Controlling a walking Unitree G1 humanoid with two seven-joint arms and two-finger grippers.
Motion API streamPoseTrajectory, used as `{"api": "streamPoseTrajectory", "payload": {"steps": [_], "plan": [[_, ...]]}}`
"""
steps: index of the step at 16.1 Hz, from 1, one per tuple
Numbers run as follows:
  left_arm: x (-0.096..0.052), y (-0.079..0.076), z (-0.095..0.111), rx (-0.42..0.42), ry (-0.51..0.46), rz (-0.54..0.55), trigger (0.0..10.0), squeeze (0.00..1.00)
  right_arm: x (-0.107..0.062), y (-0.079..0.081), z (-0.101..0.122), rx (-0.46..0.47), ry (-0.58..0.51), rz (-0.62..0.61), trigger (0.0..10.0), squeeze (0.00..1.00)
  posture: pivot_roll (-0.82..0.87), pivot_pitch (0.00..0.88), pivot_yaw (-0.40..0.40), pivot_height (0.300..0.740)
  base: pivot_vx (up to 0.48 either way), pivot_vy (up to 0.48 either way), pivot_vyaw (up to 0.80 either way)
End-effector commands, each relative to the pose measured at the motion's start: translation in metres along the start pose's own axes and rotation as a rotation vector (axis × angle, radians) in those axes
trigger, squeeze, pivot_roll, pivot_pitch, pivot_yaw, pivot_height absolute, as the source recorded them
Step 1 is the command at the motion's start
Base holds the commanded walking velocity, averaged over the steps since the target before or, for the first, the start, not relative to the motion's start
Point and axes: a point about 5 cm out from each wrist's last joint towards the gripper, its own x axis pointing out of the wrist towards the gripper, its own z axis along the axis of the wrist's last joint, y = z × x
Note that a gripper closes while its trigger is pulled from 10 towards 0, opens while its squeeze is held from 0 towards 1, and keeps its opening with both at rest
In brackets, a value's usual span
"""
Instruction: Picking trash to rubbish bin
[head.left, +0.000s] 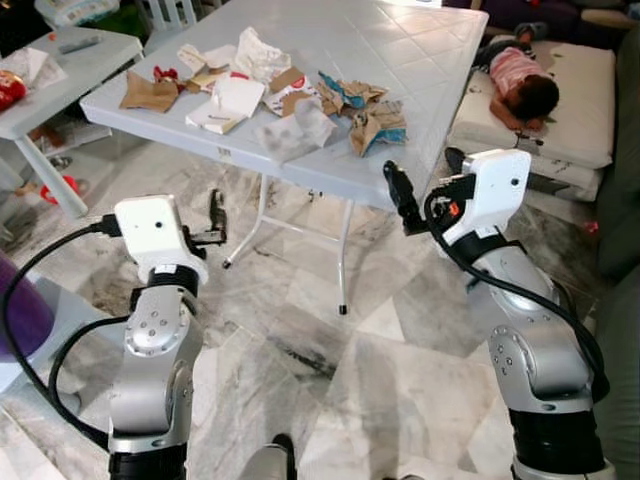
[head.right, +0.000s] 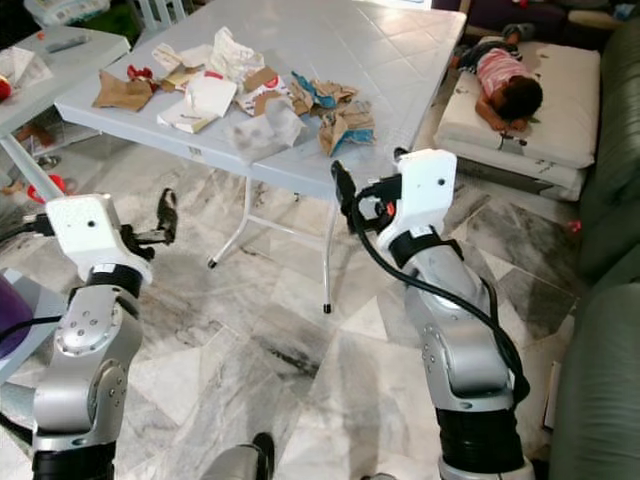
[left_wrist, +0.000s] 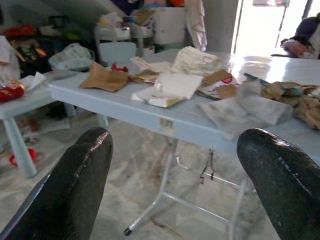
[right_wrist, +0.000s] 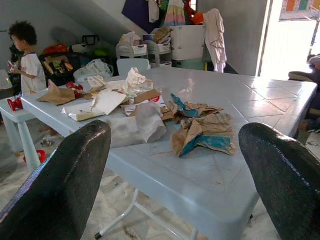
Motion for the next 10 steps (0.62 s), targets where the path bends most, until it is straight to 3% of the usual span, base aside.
{"api": "streamPoseTrajectory", "payload": {"steps": [1, 10], "plan": [[-0.0011, 0.0000, 0.0027, -0.005, -0.011, -0.006, 10.0, 0.00, -0.0021, -0.0008, 0.0046, -0.003, -0.023, -0.007, 10.0, 0.00, 0.06, 0.160, 0.007, 0.740, 0.292, 0.000, 0.00], [-0.0011, -0.0011, 0.0005, -0.014, -0.005, -0.016, 10.0, 0.00, -0.0013, -0.0006, 0.0058, -0.032, -0.031, -0.005, 10.0, 0.00, 0.05, 0.157, 0.006, 0.740, 0.396, 0.000, 0.00]]}}
